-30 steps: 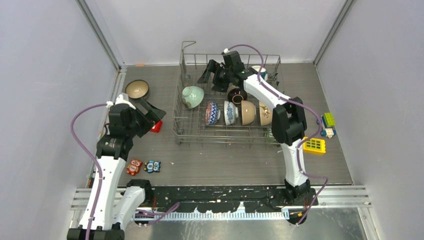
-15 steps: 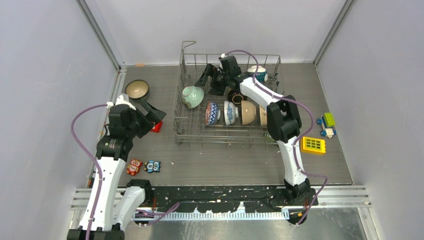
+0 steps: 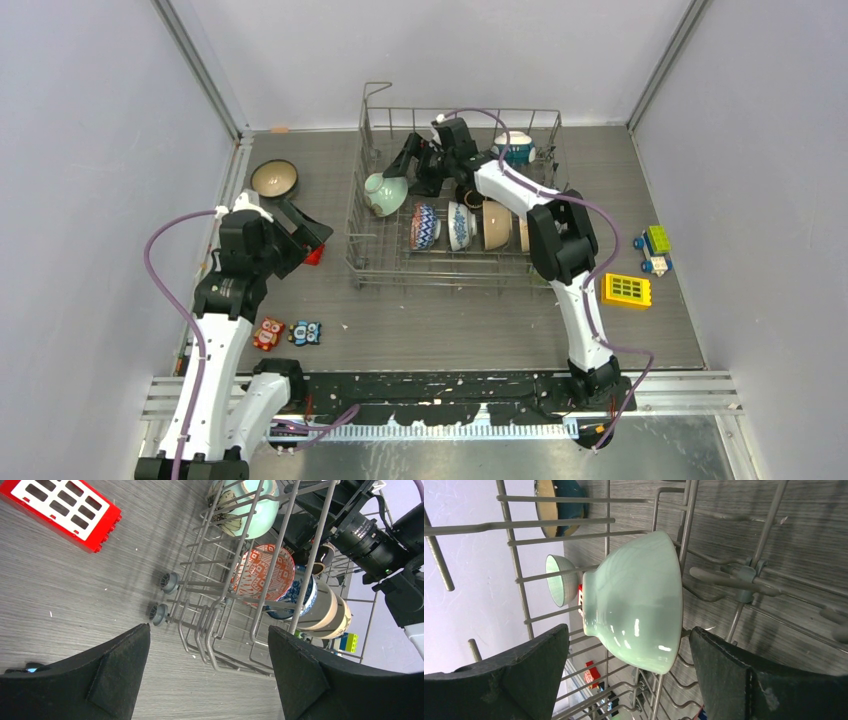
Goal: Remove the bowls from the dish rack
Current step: Pick up the bowl from the dish rack.
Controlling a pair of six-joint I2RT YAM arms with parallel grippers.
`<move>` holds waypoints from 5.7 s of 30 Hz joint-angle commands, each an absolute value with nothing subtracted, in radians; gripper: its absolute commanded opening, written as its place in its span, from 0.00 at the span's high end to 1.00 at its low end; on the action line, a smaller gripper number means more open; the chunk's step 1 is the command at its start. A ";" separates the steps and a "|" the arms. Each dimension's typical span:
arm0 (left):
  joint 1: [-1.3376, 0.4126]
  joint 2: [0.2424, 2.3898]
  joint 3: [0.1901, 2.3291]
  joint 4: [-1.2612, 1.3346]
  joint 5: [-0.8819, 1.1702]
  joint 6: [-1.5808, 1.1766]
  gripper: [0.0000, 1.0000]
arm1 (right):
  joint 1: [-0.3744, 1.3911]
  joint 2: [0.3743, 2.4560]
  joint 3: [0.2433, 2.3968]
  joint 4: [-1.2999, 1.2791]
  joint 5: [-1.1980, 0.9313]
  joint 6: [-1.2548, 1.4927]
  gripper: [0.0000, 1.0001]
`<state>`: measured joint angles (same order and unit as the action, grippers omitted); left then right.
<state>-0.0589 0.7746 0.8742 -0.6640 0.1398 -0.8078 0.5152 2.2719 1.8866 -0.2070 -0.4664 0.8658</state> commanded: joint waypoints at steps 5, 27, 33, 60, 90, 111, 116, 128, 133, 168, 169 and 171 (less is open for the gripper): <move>-0.063 0.767 0.866 -0.650 0.153 -0.810 0.12 | 0.528 2.276 1.850 -0.088 -0.521 0.941 0.12; -0.063 0.758 0.861 -0.654 0.150 -0.807 0.12 | 0.525 2.178 1.661 0.282 -0.531 1.116 0.31; -0.062 0.757 0.861 -0.655 0.150 -0.807 0.12 | 0.525 2.148 1.642 0.314 -0.529 1.131 0.39; -0.062 0.762 0.862 -0.656 0.156 -0.809 0.12 | 0.524 2.060 1.637 0.310 -0.543 1.160 0.41; -0.063 0.765 0.853 -0.653 0.152 -0.801 0.12 | 0.571 2.160 1.840 -0.045 -0.513 0.967 0.38; -0.063 0.743 0.868 -0.684 0.134 -0.784 0.12 | 0.648 2.268 2.116 -0.470 -0.302 0.695 0.52; -0.063 0.737 0.868 -0.689 0.132 -0.782 0.12 | 0.659 2.287 2.156 -0.493 -0.287 0.683 0.53; -0.063 0.724 0.873 -0.708 0.124 -0.775 0.12 | 0.668 2.308 2.156 -0.418 -0.271 0.693 0.61; -0.063 0.726 0.873 -0.708 0.124 -0.775 0.12 | 0.677 2.322 2.170 -0.393 -0.269 0.693 0.68; -0.062 0.713 0.951 -0.732 0.106 -0.768 0.12 | 0.620 2.029 2.067 -0.409 -0.243 0.672 0.99; -0.062 0.713 0.953 -0.733 0.107 -0.770 0.12 | 0.615 2.020 2.055 -0.400 -0.251 0.682 0.99; -0.062 0.710 0.959 -0.738 0.110 -0.772 0.12 | 0.605 1.999 2.023 -0.372 -0.261 0.703 0.99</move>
<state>-0.0589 0.7258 0.9119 -0.7322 0.1146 -0.7807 0.6338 2.1212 2.0514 -0.4728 -0.2520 0.6827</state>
